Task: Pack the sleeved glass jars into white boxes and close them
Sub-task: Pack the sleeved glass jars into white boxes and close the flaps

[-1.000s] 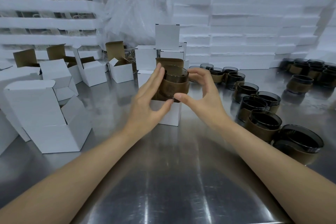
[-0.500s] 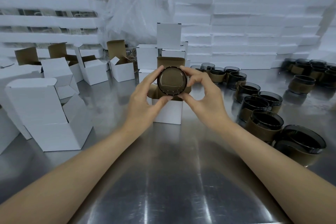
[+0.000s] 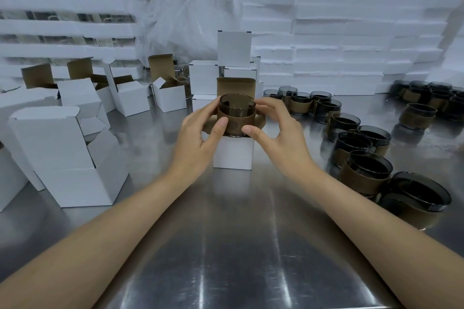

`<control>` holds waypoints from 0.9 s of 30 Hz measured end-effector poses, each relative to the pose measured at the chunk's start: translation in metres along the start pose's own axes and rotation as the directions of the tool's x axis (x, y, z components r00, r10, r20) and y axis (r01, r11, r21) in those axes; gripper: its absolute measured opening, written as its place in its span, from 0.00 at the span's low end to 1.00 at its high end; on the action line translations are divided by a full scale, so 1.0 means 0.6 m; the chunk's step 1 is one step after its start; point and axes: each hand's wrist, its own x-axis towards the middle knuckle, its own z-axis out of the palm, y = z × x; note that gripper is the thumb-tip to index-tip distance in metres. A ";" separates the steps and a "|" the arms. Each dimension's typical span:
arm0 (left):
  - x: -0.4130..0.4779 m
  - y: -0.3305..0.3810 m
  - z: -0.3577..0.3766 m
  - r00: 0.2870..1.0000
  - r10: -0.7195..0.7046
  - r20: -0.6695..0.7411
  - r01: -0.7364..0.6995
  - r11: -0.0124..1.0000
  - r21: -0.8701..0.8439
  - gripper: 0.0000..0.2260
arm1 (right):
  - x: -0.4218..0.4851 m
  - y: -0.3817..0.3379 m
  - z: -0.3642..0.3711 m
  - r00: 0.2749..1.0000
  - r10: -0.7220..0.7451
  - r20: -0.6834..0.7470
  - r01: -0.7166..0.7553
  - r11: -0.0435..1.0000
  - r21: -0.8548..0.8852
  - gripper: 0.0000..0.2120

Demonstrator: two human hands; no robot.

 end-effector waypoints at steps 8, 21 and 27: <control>0.001 -0.005 0.004 0.998 -0.030 -0.056 0.024 0.994 -0.102 0.19 | 0.002 0.001 0.002 0.996 0.065 0.068 -0.064 0.998 -0.007 0.22; -0.001 -0.016 0.009 0.997 0.024 0.074 -0.044 0.961 0.272 0.11 | 0.004 0.008 0.004 0.996 0.062 0.067 -0.048 0.979 -0.199 0.08; 0.014 -0.023 0.003 0.909 -0.309 -0.280 0.260 0.945 -0.197 0.11 | 0.013 0.009 0.000 0.924 0.307 -0.230 -0.219 0.914 0.341 0.14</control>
